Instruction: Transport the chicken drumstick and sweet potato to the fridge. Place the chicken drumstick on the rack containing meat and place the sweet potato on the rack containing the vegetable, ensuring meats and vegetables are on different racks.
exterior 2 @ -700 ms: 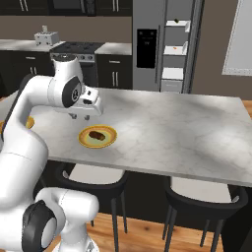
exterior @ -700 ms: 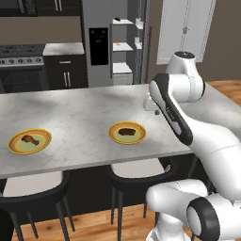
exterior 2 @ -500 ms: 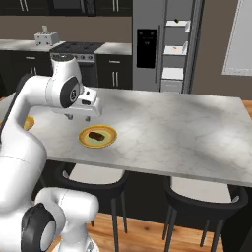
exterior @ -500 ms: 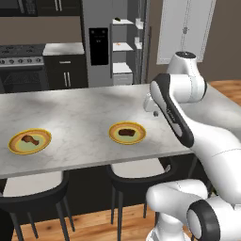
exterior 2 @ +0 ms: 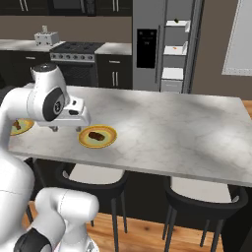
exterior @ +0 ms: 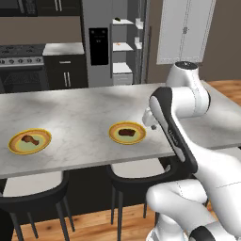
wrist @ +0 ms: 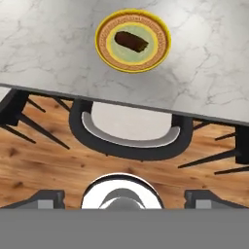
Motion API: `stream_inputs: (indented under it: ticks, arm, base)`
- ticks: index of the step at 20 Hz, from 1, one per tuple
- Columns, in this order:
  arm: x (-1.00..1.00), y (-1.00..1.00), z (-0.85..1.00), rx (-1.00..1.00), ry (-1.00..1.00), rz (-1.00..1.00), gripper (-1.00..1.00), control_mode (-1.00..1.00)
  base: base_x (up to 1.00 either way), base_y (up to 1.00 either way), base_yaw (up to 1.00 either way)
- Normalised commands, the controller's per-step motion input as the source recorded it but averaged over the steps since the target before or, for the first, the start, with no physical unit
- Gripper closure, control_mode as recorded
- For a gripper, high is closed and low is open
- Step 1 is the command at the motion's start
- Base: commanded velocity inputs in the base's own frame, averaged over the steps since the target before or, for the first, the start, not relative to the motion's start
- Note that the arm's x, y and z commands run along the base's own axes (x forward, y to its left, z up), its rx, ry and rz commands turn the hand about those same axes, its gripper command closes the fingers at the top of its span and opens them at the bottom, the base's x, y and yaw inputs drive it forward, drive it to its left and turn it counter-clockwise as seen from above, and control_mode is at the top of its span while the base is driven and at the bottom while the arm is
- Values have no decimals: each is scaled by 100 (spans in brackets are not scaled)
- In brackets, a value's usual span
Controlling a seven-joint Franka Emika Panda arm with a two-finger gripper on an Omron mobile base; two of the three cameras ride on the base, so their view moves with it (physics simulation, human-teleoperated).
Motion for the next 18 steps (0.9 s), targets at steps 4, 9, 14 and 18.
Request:
stream_inputs:
  ticks: [4,9,14,18]
  arm:
    - [35,8,-22,-12,8,43,-100,-100]
    - [49,0,-6,-3,25,47,-100,-100]
    - [73,0,-15,-1,22,31,-100,-100]
    - [78,3,-37,-5,6,23,-100,-100]
  base:
    - [0,0,0]
    - [0,0,0]
    - [0,0,0]
    - [0,0,0]
